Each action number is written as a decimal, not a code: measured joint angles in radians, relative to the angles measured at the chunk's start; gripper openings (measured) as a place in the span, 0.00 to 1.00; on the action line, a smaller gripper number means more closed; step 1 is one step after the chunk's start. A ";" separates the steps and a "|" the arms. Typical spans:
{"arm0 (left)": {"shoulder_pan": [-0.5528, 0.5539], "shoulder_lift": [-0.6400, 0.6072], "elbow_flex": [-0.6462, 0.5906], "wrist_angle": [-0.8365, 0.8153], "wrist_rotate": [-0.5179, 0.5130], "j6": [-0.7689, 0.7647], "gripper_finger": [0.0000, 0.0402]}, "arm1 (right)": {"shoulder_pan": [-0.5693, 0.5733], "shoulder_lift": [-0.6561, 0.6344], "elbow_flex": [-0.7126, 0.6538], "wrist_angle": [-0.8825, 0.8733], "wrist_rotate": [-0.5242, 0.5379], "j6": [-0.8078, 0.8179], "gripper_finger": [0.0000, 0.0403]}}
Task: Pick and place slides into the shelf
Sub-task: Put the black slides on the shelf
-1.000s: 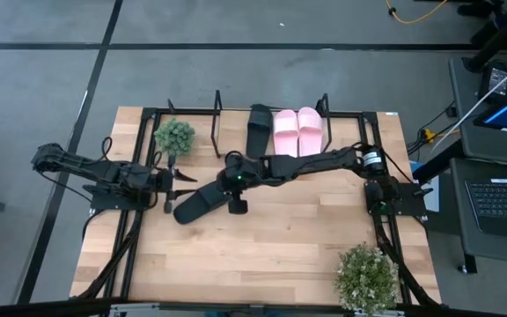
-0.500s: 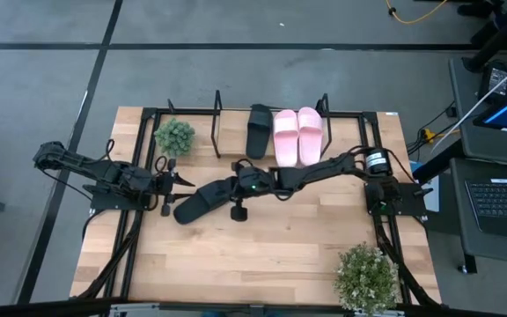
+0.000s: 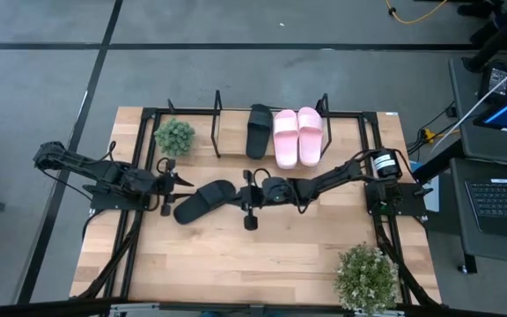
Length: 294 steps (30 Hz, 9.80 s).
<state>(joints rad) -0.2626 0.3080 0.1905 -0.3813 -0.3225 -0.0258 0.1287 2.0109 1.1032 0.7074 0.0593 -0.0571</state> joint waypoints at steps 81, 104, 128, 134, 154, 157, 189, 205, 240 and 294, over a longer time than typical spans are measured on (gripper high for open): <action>0.056 0.558 -0.085 0.574 -0.328 -0.363 0.01 | 0.000 0.000 -0.045 0.066 0.000 0.000 0.04; -0.106 0.835 -0.014 0.896 -0.899 -0.567 0.00 | 0.056 0.001 -0.033 0.124 0.449 -0.021 0.01; 0.020 1.084 0.139 0.973 -0.965 -0.514 0.00 | 0.086 0.000 -0.033 0.021 0.573 -0.002 0.10; 0.023 1.084 0.139 0.979 -0.945 -0.514 0.00 | 0.062 0.000 -0.033 0.023 0.573 0.000 0.19; 0.023 1.084 0.139 1.056 -0.893 -0.447 0.01 | 0.009 0.000 -0.033 0.051 0.505 0.127 0.25; 0.023 1.084 0.139 1.090 -0.887 -0.405 0.00 | 0.009 0.000 -0.033 0.050 0.505 0.126 0.25; 0.025 1.084 0.139 1.155 -0.806 -0.345 0.00 | -0.019 0.000 -0.033 0.088 0.481 0.071 0.25; 0.014 1.084 0.138 1.148 -0.745 -0.330 0.00 | 0.006 0.000 -0.033 0.080 0.489 0.031 0.25; 0.124 1.381 0.371 1.357 -0.791 -0.123 0.00 | 0.189 0.000 -0.033 0.063 1.015 -0.162 0.12; 0.190 1.380 0.369 1.452 -0.620 -0.068 0.00 | 0.138 0.000 -0.033 0.058 1.342 -0.267 0.42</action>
<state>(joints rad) -0.0731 1.6878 0.5598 1.0710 -0.9421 -0.0940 0.2665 2.0109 1.0706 0.7654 1.4017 -0.3241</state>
